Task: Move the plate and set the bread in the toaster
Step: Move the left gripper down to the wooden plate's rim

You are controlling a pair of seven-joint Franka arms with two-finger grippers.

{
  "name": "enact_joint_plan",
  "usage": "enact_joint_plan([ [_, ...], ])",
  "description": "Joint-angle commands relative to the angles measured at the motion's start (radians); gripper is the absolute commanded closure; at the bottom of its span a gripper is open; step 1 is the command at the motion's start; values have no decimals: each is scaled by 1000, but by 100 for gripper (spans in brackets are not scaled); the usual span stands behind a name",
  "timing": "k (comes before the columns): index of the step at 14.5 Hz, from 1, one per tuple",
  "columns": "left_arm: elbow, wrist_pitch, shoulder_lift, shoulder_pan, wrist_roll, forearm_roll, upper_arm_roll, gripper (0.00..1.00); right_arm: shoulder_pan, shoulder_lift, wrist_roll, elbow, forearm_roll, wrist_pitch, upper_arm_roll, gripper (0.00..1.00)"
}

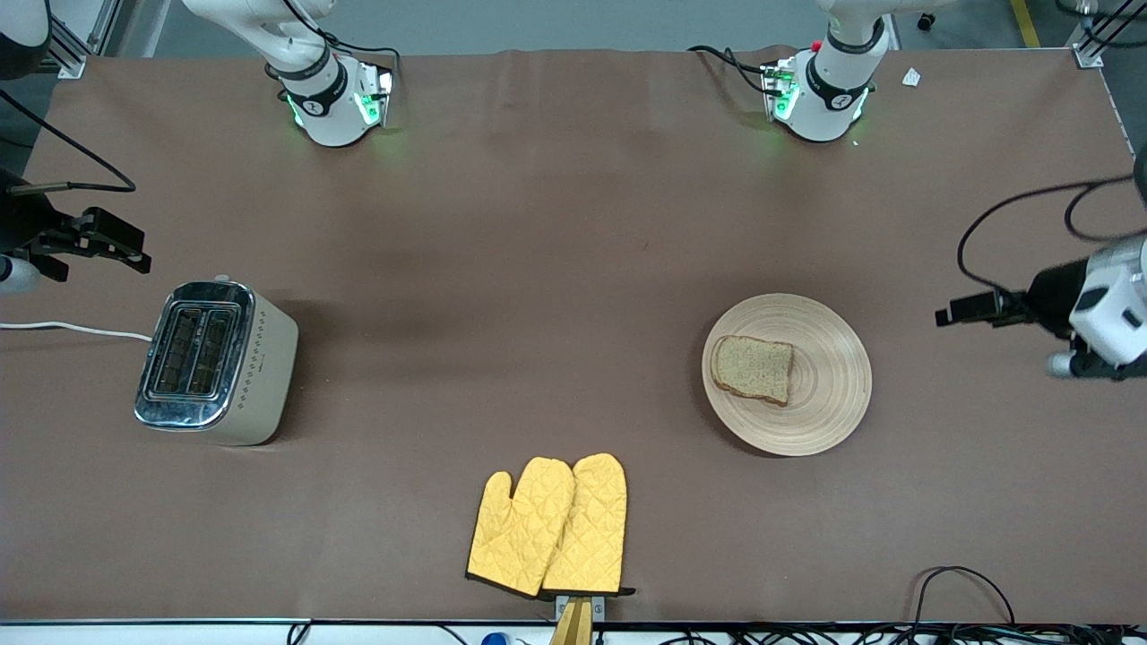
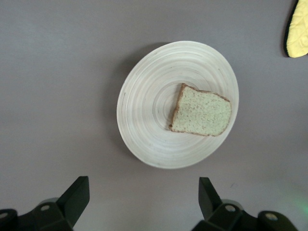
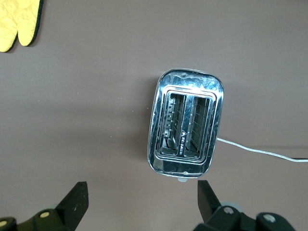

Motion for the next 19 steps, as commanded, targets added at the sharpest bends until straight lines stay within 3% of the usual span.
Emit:
enact_joint_plan([
  [1,26,34,158,69,142,-113,-4,0,6,-18,5,-11,-3,2,-2,0],
  [5,36,49,308,110,336,-228,-4,0,6,-16,5,-11,-3,2,0,0],
  [9,39,92,382,104,437,-316,-7,0,4,-16,3,-11,-3,2,-2,0],
  [15,37,112,431,101,486,-394,-11,0,3,-16,0,-12,-3,0,-2,0],
  [19,36,112,456,98,534,-406,-11,8,4,-16,2,-12,-3,0,-2,0],
])
